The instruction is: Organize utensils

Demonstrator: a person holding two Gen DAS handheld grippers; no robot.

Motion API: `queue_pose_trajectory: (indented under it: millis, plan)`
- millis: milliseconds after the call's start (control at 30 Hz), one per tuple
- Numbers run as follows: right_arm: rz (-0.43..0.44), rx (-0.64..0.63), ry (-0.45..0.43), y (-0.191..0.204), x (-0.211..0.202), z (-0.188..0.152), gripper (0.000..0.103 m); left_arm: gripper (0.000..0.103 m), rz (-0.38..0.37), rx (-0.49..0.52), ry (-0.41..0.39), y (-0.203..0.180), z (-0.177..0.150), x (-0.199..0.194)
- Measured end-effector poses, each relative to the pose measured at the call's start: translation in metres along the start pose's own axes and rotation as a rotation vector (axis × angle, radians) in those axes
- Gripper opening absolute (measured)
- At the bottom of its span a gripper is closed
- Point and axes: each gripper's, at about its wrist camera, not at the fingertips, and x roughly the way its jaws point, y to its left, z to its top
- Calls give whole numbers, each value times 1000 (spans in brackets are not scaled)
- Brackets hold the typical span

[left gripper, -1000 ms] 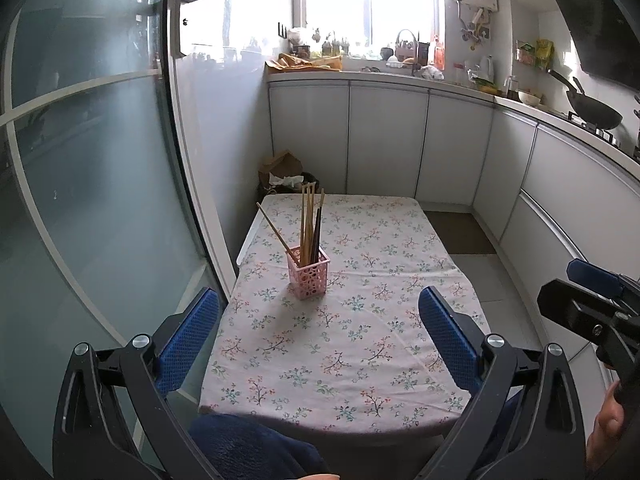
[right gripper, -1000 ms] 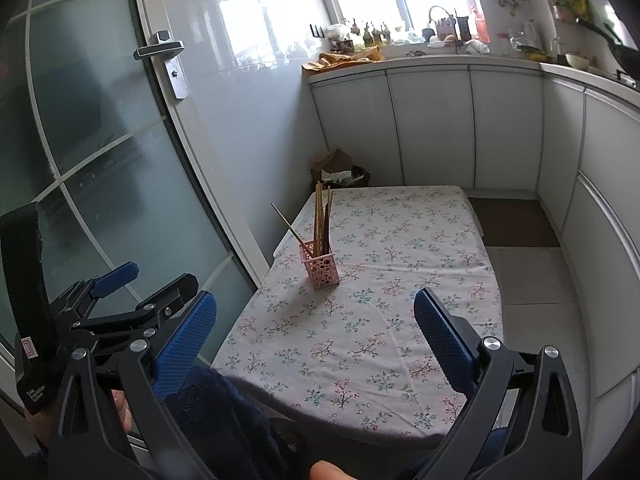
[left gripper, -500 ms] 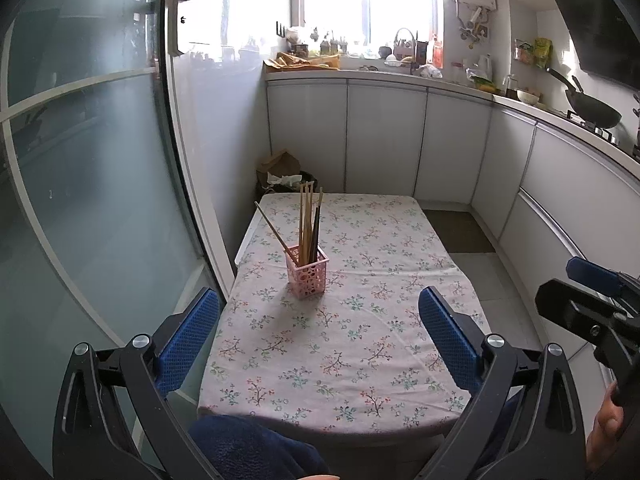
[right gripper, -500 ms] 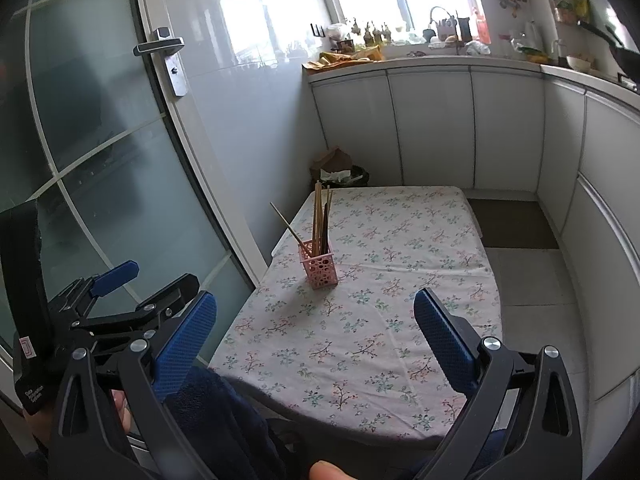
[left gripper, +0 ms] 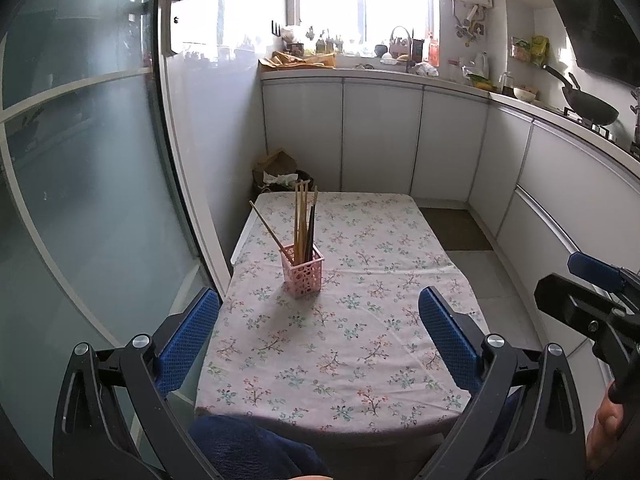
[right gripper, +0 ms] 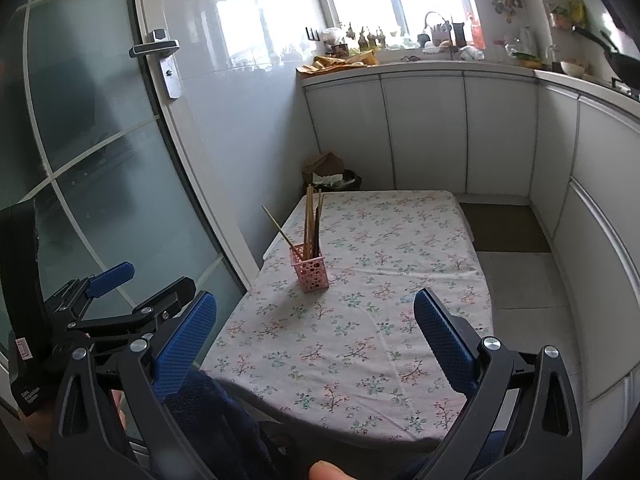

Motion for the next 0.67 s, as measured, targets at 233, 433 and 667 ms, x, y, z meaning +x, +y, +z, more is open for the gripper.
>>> queue_pose_trajectory:
  millis: [233,433,667]
  plan:
    - [-20,-1,-3,0,2,1,96,96,-7,12,-2,-5,-2,0]
    - [-26,-5,-5,0,3,1,96,96,-15,-3,12,-3,-1,3]
    - [-27,2,-3,-2,5,0,96,96,-19,-12,13,-3,-1,1]
